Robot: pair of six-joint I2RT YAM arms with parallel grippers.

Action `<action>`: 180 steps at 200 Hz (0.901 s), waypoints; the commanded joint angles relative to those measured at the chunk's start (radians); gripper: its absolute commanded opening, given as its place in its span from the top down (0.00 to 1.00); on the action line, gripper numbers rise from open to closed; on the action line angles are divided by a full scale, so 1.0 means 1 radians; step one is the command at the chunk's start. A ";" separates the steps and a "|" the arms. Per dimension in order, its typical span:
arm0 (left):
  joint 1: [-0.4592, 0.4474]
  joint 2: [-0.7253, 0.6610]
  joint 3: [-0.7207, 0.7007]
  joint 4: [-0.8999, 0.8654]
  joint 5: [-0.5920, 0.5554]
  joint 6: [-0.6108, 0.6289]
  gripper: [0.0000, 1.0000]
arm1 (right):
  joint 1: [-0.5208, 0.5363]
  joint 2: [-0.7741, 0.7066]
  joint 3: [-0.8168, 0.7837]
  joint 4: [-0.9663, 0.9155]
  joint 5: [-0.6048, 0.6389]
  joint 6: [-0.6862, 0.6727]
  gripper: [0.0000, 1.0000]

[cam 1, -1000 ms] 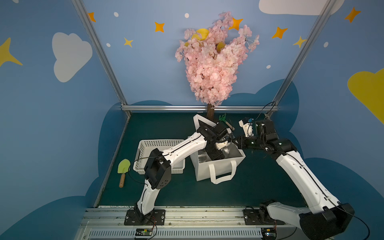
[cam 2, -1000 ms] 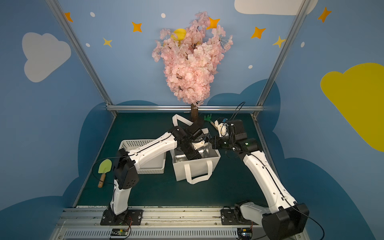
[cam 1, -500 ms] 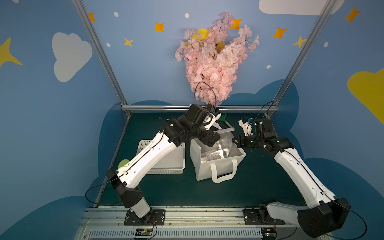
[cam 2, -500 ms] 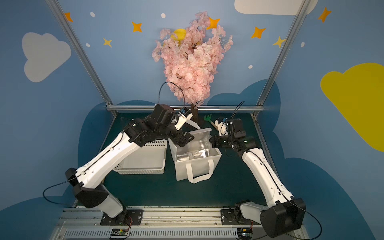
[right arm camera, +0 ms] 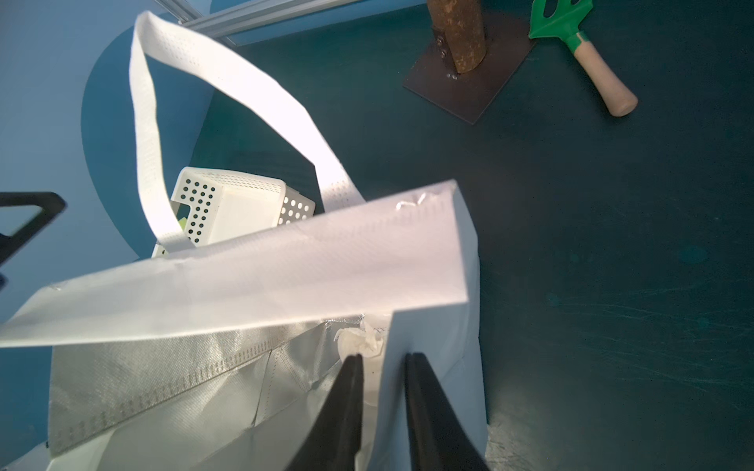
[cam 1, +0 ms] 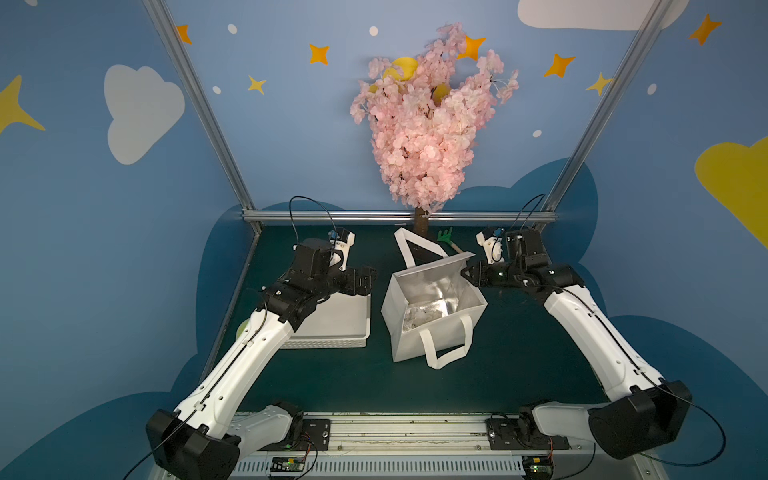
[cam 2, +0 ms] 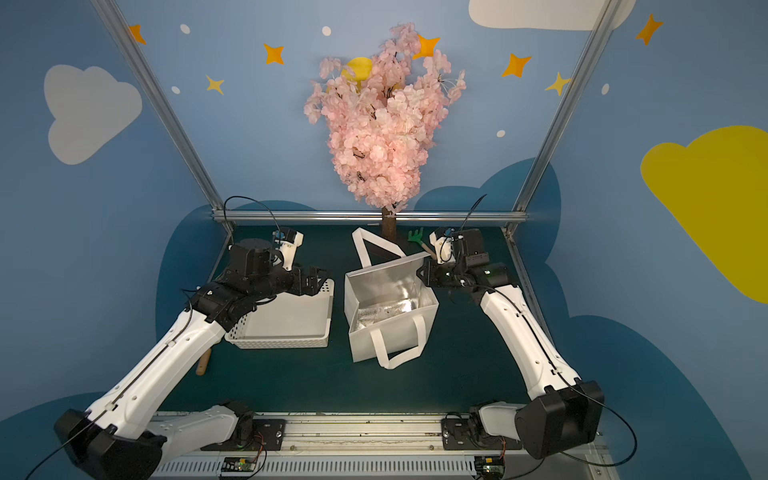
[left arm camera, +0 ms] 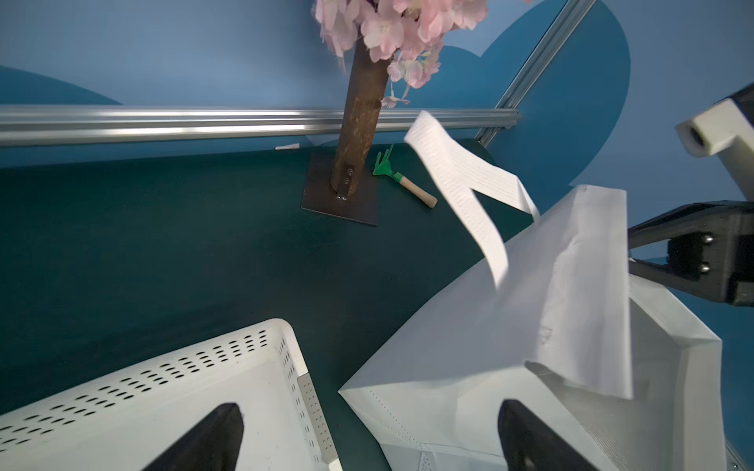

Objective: Place the ice pack in the delivery bag
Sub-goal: Close the delivery bag at the center of the board.

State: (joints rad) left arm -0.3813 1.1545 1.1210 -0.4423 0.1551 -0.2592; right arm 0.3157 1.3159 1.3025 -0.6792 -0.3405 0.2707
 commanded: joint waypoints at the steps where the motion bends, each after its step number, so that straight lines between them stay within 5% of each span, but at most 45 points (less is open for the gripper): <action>1: 0.039 -0.033 -0.084 0.159 0.116 -0.057 0.00 | -0.005 0.001 0.056 -0.042 0.013 -0.021 0.67; 39: 0.066 -0.030 -0.198 0.322 0.158 -0.042 0.00 | 0.000 -0.069 0.084 -0.116 0.065 -0.055 0.50; 85: 0.125 0.097 -0.188 0.404 0.188 -0.087 0.00 | 0.079 -0.214 0.037 -0.186 0.136 -0.082 0.43; 138: 0.137 0.240 -0.131 0.483 0.278 -0.099 0.00 | 0.334 -0.377 -0.059 -0.219 0.207 -0.075 0.50; 180: 0.137 0.274 -0.122 0.482 0.354 -0.094 0.00 | 0.619 -0.358 -0.118 -0.215 0.320 -0.039 0.52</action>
State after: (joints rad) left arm -0.2466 1.4265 0.9749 0.0128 0.4335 -0.3607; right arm 0.8196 0.9291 1.2182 -0.8810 -0.1181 0.2058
